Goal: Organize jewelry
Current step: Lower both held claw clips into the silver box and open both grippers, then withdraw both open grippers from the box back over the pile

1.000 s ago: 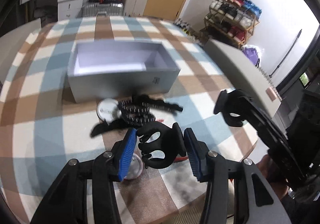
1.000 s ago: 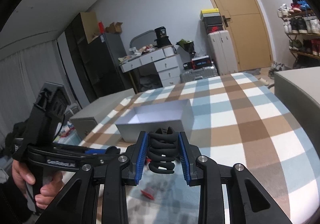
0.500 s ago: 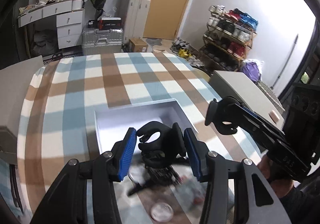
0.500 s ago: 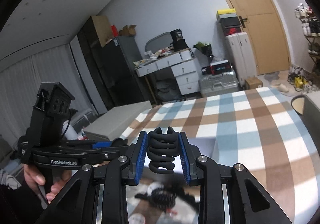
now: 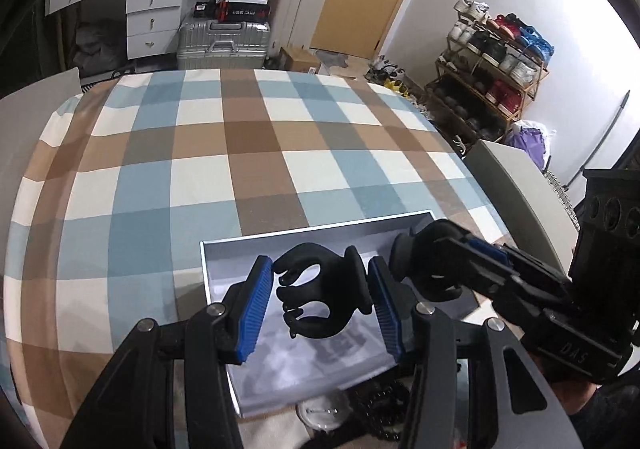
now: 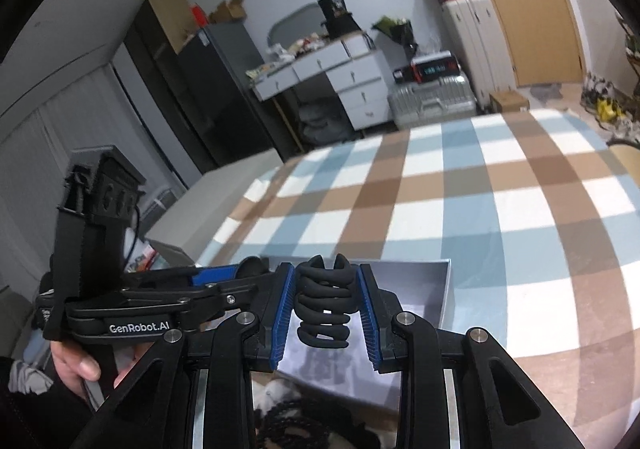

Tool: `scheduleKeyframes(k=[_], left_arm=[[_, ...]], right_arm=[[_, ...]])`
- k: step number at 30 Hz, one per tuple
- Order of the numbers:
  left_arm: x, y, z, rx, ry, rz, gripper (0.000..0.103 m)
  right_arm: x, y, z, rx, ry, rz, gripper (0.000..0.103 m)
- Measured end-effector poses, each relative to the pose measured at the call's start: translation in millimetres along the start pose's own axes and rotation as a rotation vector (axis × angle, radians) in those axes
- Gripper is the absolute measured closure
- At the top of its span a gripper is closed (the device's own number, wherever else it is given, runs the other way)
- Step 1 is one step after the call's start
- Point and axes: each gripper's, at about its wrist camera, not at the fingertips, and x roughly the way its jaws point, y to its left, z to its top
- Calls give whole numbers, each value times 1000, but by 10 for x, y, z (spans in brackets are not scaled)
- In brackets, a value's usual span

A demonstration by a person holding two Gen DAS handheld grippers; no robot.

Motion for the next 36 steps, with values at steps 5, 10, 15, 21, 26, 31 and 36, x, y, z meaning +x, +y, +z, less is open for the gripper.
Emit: scheduleKeyframes(k=[5, 10, 15, 21, 26, 31, 36], left_arm=[[46, -8, 18, 7, 16, -7, 60], [123, 50, 17, -10, 43, -21, 60], [95, 95, 38, -23, 32, -52, 60], [28, 140, 34, -67, 62, -133, 44], [-125, 78, -12, -51, 39, -102, 36], [-316, 61, -105, -55, -3, -45, 35], [-547, 0, -316, -57, -81, 33, 34]], right_arm=[[127, -7, -43, -29, 48, -36, 73], [177, -48, -54, -8, 67, -40, 73], [187, -58, -36, 14, 79, -26, 71], [83, -74, -21, 59, 63, 15, 52], [-182, -40, -16, 62, 6, -14, 50], [-499, 24, -61, 37, -63, -113, 26], [-818, 171, -141, 5, -130, -112, 23]])
